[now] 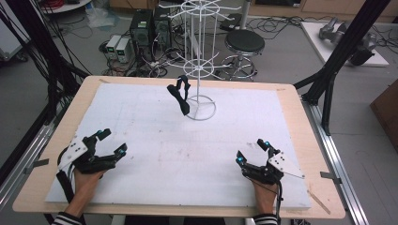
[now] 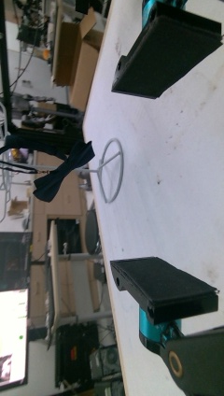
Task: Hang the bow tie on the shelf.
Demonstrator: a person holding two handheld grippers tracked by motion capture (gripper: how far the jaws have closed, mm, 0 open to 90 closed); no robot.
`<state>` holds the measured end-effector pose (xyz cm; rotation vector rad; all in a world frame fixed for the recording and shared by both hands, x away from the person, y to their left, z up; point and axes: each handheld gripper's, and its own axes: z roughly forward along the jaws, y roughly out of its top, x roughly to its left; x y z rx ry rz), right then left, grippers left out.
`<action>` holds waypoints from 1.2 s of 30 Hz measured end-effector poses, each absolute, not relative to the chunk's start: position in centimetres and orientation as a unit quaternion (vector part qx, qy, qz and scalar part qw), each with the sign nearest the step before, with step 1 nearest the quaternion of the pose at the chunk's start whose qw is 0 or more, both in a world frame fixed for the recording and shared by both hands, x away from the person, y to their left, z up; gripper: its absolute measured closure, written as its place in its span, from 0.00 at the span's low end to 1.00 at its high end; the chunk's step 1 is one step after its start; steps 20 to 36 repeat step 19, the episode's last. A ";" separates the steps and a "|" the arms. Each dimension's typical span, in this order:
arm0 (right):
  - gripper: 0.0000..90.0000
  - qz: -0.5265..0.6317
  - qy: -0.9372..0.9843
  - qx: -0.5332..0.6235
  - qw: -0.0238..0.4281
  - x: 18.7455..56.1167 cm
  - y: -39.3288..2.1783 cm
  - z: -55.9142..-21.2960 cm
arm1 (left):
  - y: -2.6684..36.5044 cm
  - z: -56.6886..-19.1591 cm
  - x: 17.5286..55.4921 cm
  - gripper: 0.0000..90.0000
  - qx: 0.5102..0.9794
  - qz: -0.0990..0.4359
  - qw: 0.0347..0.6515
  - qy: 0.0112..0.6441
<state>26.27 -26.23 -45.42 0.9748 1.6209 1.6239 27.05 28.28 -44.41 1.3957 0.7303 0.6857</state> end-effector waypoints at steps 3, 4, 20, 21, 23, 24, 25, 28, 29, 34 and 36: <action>0.10 0.619 0.615 0.369 0.321 26.3 -26.3 -45.4 | 28.5 -45.2 26.4 0.15 0.610 0.315 0.652 0.322; 0.10 0.618 0.615 0.369 0.322 26.3 -26.2 -45.4 | 28.5 -45.3 26.3 0.15 0.611 0.316 0.652 0.318; 0.10 0.618 0.615 0.369 0.322 26.2 -26.2 -45.4 | 28.2 -45.6 26.1 0.15 0.615 0.333 0.644 0.310; 0.10 0.618 0.615 0.369 0.322 26.2 -26.2 -45.4 | 28.2 -45.6 26.1 0.15 0.615 0.333 0.644 0.310; 0.10 0.618 0.615 0.369 0.322 26.2 -26.2 -45.4 | 28.2 -45.6 26.1 0.15 0.615 0.333 0.644 0.310; 0.10 0.618 0.615 0.369 0.322 26.2 -26.2 -45.4 | 28.2 -45.6 26.1 0.15 0.615 0.333 0.644 0.310; 0.10 0.618 0.615 0.369 0.322 26.2 -26.2 -45.4 | 28.2 -45.6 26.1 0.15 0.615 0.333 0.644 0.310; 0.10 0.618 0.615 0.369 0.322 26.2 -26.2 -45.4 | 28.2 -45.6 26.1 0.15 0.615 0.333 0.644 0.310; 0.10 0.618 0.615 0.369 0.322 26.2 -26.2 -45.4 | 28.2 -45.6 26.1 0.15 0.615 0.333 0.644 0.310; 0.10 0.618 0.615 0.369 0.322 26.2 -26.2 -45.4 | 28.2 -45.6 26.1 0.15 0.615 0.333 0.644 0.310; 0.10 0.618 0.615 0.369 0.322 26.2 -26.2 -45.4 | 28.2 -45.6 26.1 0.15 0.615 0.333 0.644 0.310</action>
